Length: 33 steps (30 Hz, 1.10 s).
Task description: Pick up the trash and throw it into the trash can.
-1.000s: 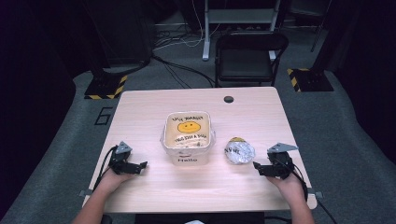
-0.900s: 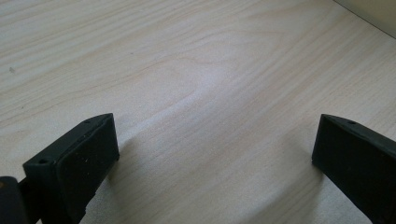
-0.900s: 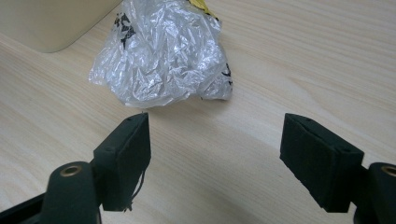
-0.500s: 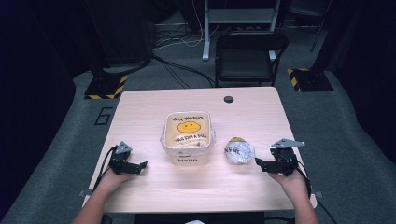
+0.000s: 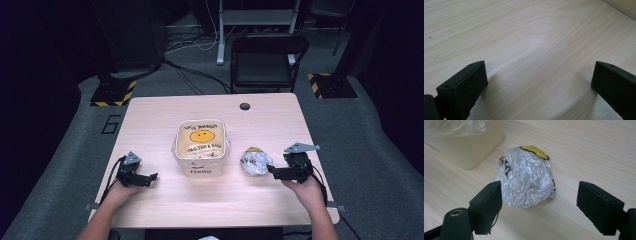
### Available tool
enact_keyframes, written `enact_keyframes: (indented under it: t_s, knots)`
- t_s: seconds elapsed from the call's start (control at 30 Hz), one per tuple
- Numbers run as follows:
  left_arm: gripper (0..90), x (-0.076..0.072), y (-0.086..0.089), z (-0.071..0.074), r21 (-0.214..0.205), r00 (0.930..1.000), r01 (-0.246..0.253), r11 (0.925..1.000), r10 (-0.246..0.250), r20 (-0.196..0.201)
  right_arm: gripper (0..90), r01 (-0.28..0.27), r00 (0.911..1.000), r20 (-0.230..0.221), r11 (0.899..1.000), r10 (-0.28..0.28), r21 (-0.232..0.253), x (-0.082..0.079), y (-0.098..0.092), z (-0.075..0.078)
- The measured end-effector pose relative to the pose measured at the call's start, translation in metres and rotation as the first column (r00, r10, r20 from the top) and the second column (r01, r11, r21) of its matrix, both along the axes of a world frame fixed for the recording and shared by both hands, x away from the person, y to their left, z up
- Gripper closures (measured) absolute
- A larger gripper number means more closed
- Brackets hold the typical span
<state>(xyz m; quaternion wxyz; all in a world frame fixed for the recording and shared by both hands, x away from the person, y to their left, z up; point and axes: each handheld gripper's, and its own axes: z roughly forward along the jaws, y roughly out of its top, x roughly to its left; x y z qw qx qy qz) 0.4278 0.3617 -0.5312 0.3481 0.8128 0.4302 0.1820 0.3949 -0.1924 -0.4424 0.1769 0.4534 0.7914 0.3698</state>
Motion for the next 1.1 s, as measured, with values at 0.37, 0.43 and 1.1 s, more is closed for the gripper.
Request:
enact_keyframes:
  t_s: [0.37,0.43,1.1]
  knots:
    - [0.3,0.000,0.000,0.000,0.000,1.0000,0.000,1.0000,0.000,0.000,17.3,-0.029,0.9996,-0.006,0.999,0.029,-0.016,0.012,0.020,0.002]
    - [0.3,0.000,0.000,0.000,0.000,1.0000,0.000,1.0000,0.000,0.000,16.6,-0.039,0.9992,-0.006,0.999,0.039,-0.018,0.017,0.026,0.002]
    - [0.3,0.000,0.000,0.000,0.000,1.0000,0.000,1.0000,0.000,0.000,14.4,-0.042,0.9990,-0.019,0.998,0.041,-0.039,0.043,0.057,-0.008]
